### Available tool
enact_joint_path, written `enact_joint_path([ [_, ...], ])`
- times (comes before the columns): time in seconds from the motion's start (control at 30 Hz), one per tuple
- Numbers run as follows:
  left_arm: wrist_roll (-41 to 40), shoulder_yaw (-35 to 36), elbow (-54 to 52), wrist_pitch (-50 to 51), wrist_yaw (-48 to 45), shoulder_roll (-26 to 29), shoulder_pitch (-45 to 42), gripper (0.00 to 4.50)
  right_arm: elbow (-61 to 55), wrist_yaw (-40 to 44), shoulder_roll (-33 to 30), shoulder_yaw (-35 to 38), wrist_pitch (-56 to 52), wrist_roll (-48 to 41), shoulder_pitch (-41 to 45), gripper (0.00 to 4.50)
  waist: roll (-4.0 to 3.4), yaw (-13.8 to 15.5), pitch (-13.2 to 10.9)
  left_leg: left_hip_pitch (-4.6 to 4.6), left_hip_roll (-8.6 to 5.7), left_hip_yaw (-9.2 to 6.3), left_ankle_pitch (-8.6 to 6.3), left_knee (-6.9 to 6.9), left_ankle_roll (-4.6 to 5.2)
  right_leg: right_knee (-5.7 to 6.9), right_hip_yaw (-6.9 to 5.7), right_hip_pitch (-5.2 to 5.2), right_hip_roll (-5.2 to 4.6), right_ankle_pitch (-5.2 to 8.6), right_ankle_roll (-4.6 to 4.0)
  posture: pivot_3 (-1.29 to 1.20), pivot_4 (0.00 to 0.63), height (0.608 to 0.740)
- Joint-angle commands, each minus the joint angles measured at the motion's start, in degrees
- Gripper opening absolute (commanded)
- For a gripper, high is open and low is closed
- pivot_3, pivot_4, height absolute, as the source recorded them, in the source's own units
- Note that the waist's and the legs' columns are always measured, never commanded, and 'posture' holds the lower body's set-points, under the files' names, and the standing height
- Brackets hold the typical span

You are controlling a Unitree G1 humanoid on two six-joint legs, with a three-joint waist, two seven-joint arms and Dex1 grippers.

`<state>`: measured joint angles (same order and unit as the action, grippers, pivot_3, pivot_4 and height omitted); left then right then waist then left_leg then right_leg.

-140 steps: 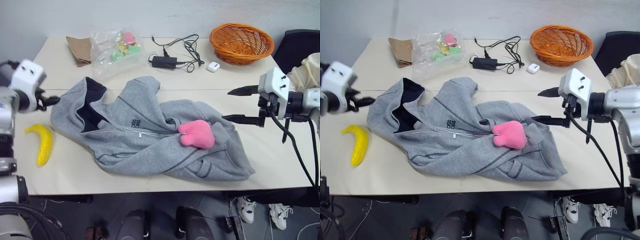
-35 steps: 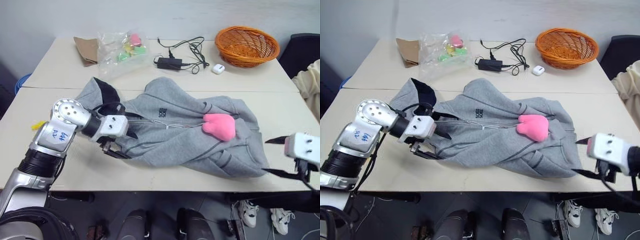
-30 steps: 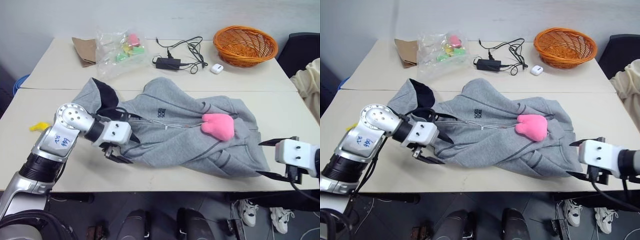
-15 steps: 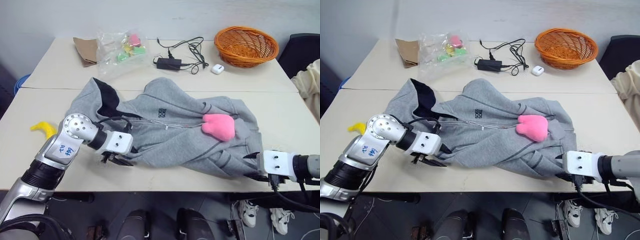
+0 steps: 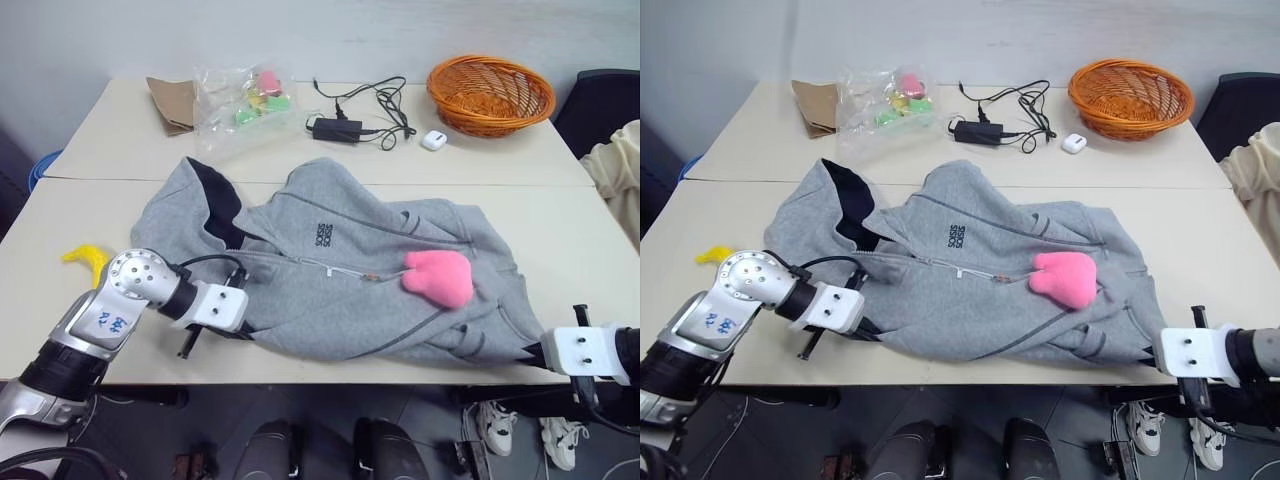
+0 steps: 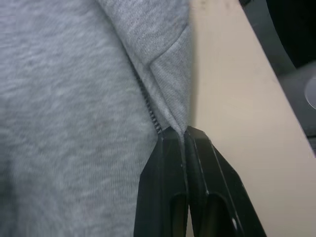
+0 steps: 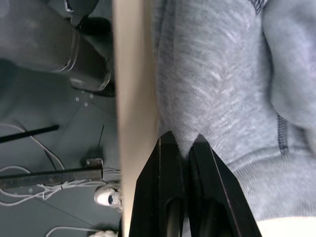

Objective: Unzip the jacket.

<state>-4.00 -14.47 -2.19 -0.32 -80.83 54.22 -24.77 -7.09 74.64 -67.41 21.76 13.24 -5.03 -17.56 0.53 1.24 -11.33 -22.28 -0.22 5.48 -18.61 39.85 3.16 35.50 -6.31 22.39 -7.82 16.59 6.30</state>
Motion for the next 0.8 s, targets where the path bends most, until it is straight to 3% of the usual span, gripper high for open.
enact_joint_path([
  [0.03,1.7,1.6,1.7,-1.6,-0.6,4.0,3.1,0.0,2.0,0.3,-0.7,5.4,1.0,1.6,-3.5,0.03,-0.05,0.0,0.0,0.01,0.0,0.0,-0.02,0.0,-0.01,0.0,0.01,0.01,-0.05,0.01,-0.02,0.0,0.15,0.74],
  [0.3,0.8,1.5,0.3,-2.3,2.8,2.1,5.6,0.0,-2.6,-5.1,0.8,4.8,-2.2,0.4,-3.4,0.03,-0.35,0.0,0.2,0.11,-0.02,0.06,-0.03,-0.1,-0.02,-0.04,-0.01,0.0,-0.16,0.03,-0.05,0.0,0.15,0.74],
  [0.37,-1.3,1.9,-1.3,0.4,2.4,1.8,5.9,0.0,-4.4,-3.8,0.0,6.5,-4.2,-1.1,-3.6,0.52,-0.38,0.0,0.1,0.11,-0.02,0.05,-0.03,-0.1,-0.02,-0.03,-0.01,0.02,-0.17,0.04,-0.07,0.0,0.15,0.74],
  [0.47,-5.3,3.1,-4.8,4.7,-0.1,3.1,6.5,0.6,-7.3,-4.2,0.3,8.6,-5.1,-1.8,-2.4,1.29,-0.39,0.0,0.1,0.09,-0.02,0.05,-0.05,-0.13,-0.02,-0.04,-0.01,0.04,-0.18,0.05,-0.08,0.0,0.15,0.74],
  [0.6,-13.2,7.4,-8.6,11.8,-1.9,4.1,7.1,1.74,-12.8,-3.0,0.6,11.3,-10.6,-6.2,-0.8,2.54,-0.49,-0.3,0.1,0.09,0.01,0.05,-0.07,-0.17,-0.06,-0.04,-0.01,0.07,-0.16,0.07,-0.13,0.0,0.15,0.74],
  [0.67,-19.2,10.0,-11.0,17.6,-4.5,5.8,7.1,2.31,-14.0,-3.7,0.5,11.0,-10.9,-6.7,1.2,2.55,-0.48,-0.3,0.1,0.06,0.02,0.04,-0.06,-0.16,-0.06,-0.03,-0.03,0.09,-0.15,0.08,-0.15,0.0,0.15,0.74],
  [0.8,-29.2,14.2,-13.7,27.9,-6.6,7.9,4.5,2.31,-10.4,-10.3,1.2,4.2,-3.9,0.7,8.6,2.55,-0.47,-0.5,0.1,0.09,0.01,0.02,-0.06,-0.15,-0.07,-0.05,-0.02,0.06,-0.17,0.08,-0.15,0.0,0.15,0.74],
])
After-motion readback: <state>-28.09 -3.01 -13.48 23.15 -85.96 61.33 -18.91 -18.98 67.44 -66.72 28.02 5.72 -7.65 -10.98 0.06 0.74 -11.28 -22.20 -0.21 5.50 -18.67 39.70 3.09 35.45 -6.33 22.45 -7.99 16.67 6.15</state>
